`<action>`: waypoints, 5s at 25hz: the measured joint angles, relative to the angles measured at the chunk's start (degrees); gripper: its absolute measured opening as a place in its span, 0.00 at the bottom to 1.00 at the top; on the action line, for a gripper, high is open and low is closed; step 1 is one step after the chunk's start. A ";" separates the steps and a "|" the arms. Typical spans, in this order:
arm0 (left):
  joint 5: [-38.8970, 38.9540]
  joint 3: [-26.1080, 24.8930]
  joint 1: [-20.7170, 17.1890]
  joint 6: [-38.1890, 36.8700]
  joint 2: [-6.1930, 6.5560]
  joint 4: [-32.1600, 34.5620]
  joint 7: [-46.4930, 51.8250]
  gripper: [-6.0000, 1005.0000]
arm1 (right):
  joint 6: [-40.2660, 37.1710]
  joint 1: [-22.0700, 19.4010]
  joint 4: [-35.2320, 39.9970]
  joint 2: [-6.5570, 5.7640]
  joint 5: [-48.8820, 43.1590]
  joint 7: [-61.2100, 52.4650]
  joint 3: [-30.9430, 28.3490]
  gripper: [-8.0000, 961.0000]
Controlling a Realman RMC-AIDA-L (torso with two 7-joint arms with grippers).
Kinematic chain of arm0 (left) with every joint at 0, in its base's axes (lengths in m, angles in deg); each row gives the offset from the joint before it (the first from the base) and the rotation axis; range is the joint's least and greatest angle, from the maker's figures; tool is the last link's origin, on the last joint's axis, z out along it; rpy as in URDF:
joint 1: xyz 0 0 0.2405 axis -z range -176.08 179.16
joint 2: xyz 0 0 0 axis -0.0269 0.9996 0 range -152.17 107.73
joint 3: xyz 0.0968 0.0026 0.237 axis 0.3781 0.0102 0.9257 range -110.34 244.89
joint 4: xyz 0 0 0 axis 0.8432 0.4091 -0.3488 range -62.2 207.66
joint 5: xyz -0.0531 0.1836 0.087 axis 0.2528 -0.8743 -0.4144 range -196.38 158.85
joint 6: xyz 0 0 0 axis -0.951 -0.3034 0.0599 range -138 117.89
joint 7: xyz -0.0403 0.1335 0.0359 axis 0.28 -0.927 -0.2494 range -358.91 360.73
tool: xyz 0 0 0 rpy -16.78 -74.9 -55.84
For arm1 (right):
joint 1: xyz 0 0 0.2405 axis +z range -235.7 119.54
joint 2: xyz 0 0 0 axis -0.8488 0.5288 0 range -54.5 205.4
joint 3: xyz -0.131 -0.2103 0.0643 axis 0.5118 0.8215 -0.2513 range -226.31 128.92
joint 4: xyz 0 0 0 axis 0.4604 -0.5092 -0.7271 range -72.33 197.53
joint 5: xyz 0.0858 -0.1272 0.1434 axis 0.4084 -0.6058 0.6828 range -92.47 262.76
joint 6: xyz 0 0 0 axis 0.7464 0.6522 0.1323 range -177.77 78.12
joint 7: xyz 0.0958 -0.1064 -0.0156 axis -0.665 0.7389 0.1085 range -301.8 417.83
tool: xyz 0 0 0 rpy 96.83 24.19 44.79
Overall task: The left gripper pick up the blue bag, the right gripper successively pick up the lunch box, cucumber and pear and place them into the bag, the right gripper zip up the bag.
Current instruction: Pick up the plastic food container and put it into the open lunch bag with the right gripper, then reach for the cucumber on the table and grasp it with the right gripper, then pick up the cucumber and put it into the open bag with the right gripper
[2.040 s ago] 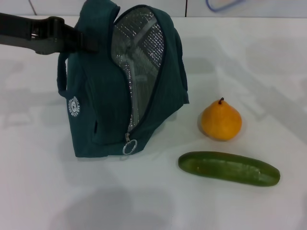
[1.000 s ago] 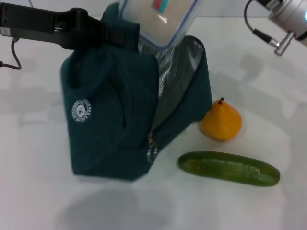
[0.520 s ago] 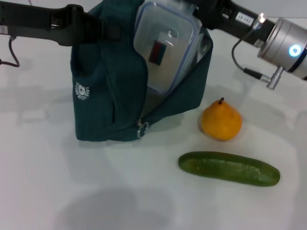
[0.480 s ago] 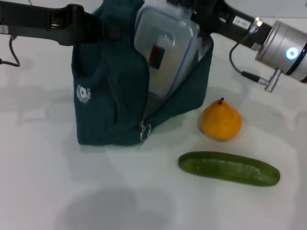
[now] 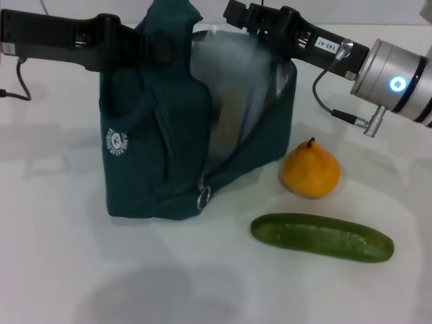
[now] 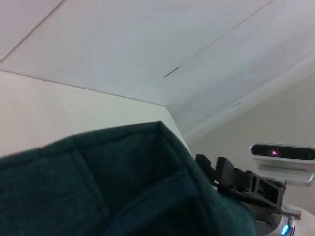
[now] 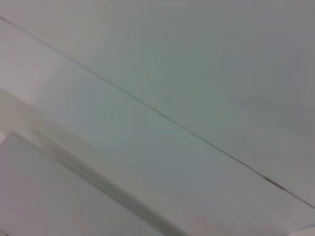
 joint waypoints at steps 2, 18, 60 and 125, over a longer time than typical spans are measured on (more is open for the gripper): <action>-0.08 -0.03 -0.20 0.00 0.00 -0.02 -0.06 0.05 | -0.19 -0.35 0.03 0.00 0.01 0.72 -0.13 0.20; -1.61 0.00 -3.38 0.70 0.83 -0.01 -1.17 0.05 | -10.18 -9.50 2.55 -7.46 -2.81 10.67 -9.62 0.70; -3.48 0.25 -3.01 1.09 0.58 -0.07 -1.41 0.04 | -30.45 -2.07 49.39 -0.72 -108.70 -19.37 -24.42 0.74; -3.51 0.26 -1.85 1.79 0.35 -0.69 -1.41 0.04 | -25.74 -1.58 7.13 -0.26 -58.76 9.93 -49.01 0.59</action>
